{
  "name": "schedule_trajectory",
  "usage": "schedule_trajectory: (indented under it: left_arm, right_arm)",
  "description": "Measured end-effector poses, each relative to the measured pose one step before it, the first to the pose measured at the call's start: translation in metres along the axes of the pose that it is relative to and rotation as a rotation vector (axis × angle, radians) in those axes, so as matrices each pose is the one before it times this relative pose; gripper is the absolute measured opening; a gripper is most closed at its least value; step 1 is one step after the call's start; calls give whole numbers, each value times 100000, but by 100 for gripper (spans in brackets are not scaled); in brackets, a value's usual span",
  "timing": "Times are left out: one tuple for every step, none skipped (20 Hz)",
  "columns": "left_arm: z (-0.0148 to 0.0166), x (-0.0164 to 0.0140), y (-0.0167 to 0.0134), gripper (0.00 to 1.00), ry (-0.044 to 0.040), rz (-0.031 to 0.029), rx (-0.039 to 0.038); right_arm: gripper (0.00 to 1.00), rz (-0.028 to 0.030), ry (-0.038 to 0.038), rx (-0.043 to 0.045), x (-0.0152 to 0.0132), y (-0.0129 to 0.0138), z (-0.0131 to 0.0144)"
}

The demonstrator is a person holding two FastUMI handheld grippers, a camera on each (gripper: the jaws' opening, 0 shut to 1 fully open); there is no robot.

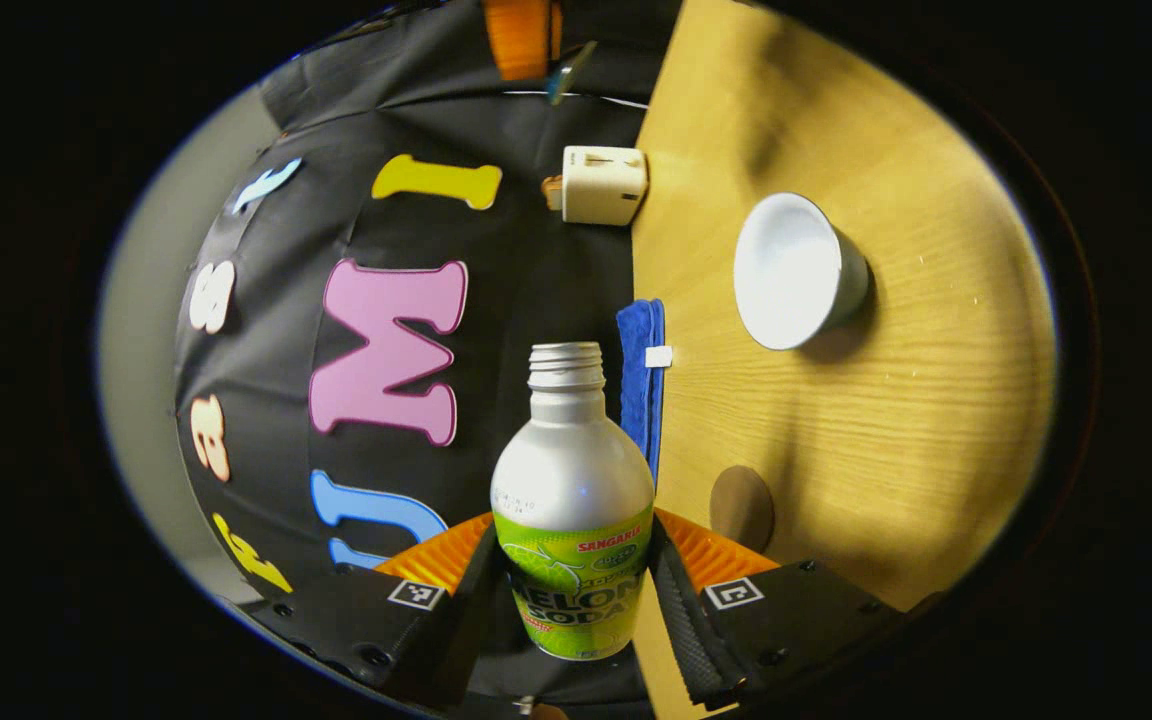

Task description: Open the teacup lid with one hand, grasp the water bottle and pour water into the teacup with the other hand; after pouring, place the water bottle on the coaster and then close the teacup lid.

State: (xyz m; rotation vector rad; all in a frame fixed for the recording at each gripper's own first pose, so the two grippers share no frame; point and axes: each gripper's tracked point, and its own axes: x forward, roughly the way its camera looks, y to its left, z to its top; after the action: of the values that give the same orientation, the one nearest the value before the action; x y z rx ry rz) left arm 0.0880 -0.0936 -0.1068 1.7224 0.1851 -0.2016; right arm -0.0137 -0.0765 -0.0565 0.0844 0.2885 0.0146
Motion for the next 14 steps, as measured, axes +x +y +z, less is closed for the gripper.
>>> schedule_trajectory:
  left_arm:
    - [280,209,-424,79,6,-1514,2228]
    - [209,708,-155,79,-299,-1250,1288]
    - [391,362,-276,79,-362,-468,1549]
    - [219,51,-88,79,-332,-134,1821]
    - [159,-272,-39,79,-423,-247,1583]
    - [192,-221,-88,79,-317,-359,1278]
    - [374,22,-197,79,-191,-204,1138]
    - [259,23,-208,79,-145,-205,1226]
    - [184,214,-146,79,-21,-268,1206]
    - [53,618,64,79,165,-257,1102]
    - [-15,309,48,78,211,-260,1026]
    - [-108,202,-100,79,368,-315,1079]
    - [-93,-45,-100,79,293,-379,1208]
    - [76,38,-81,79,100,-303,1475]
  right_arm:
    - [31,-55,-349,92,-42,9,56]
    - [31,64,-153,59,-59,-25,94]
    - [31,-128,-380,20,-94,-69,86]
    - [36,-109,-117,122,-47,-99,109]
    - [31,-3,-153,114,-59,-3,2]
    - [36,-141,-56,56,-39,-80,29]
    - [31,-16,-107,54,24,-64,69]
    - [36,-23,-128,6,-49,9,23]
    - [31,30,25,80,-7,-30,-19]
    - [31,80,94,53,14,7,-23]
    - [31,151,104,-70,-60,69,48]
    - [31,89,11,-167,-34,20,1]
    - [31,60,-110,-100,-49,-13,50]
    - [31,52,-152,32,-5,2,37]
